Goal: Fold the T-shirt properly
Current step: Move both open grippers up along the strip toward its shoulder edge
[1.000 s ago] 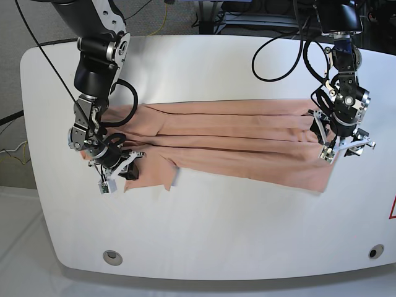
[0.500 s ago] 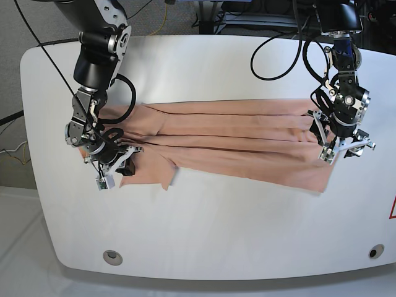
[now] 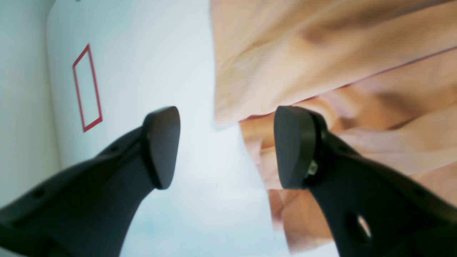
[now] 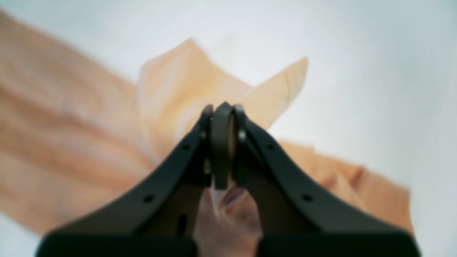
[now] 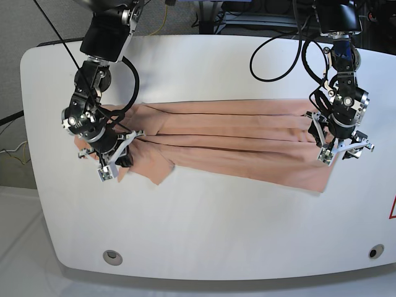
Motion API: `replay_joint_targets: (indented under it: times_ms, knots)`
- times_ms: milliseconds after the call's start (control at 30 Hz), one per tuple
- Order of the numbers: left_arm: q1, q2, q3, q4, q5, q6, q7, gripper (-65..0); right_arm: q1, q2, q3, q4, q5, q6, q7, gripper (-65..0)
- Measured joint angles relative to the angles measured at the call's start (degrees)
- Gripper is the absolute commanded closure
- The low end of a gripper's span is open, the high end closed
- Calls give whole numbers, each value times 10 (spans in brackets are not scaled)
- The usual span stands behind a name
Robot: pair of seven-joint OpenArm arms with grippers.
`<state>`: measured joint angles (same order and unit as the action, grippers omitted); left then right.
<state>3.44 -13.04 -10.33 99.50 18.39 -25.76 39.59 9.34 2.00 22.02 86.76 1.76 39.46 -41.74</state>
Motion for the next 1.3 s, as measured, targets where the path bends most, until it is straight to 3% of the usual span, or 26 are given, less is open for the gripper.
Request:
replay_joint_targets:
  times_ms: [667, 1300]
  knots:
    - [-1, 1, 0, 0, 0, 0, 0, -393, -129, -22, -22, 222, 0, 4, -87, 0]
    - [3, 22, 0, 0, 0, 0, 0, -393, -178, -18, -19, 227, 0, 2, -91, 0]
